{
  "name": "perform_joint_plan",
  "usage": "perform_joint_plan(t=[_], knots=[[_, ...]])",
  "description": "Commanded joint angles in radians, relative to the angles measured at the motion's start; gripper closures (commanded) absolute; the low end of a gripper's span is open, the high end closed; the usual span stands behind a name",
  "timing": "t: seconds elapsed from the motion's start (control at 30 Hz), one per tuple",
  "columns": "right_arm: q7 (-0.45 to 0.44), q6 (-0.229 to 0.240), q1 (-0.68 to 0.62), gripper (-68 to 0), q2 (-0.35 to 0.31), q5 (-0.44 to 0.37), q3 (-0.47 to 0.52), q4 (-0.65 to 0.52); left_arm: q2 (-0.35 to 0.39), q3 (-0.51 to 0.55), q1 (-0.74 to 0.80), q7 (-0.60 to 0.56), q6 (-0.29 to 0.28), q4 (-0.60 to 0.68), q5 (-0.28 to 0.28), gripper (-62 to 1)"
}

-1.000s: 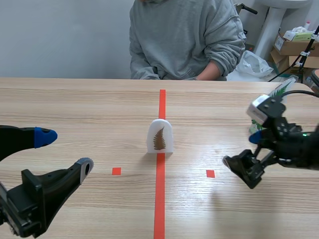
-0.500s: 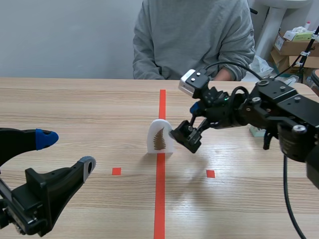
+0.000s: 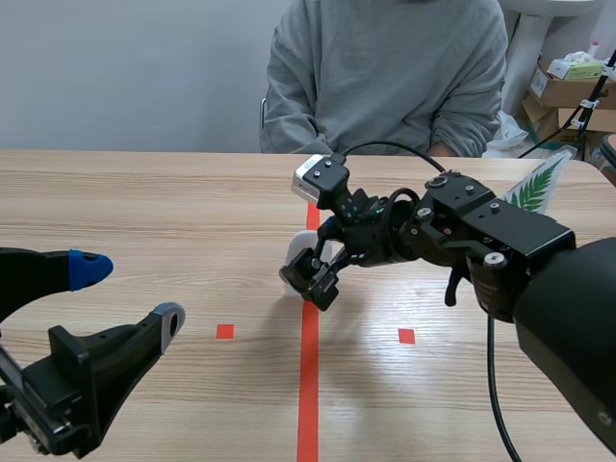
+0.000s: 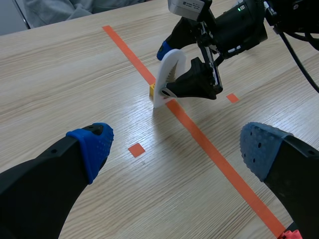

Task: Do the leaf sorting experiment

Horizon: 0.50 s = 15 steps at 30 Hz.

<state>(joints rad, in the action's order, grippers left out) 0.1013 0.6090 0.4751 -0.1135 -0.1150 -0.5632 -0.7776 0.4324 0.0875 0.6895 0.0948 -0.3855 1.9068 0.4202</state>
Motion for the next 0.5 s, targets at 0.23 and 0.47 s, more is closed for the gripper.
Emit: perform_joint_plan(t=[0.23, 0.47], knots=[[-0.017, -0.001, 0.006, -40.7, -0.011, -0.004, 0.008, -0.017, -0.002, 0.003, 0.008, -0.014, -0.002, 0.016, 0.006, -54.2], [-0.011, -0.004, -0.010, -29.6, -0.012, -0.004, 0.008, -0.017, -0.002, 0.003, 0.008, -0.014, -0.002, 0.016, 0.006, -54.2]])
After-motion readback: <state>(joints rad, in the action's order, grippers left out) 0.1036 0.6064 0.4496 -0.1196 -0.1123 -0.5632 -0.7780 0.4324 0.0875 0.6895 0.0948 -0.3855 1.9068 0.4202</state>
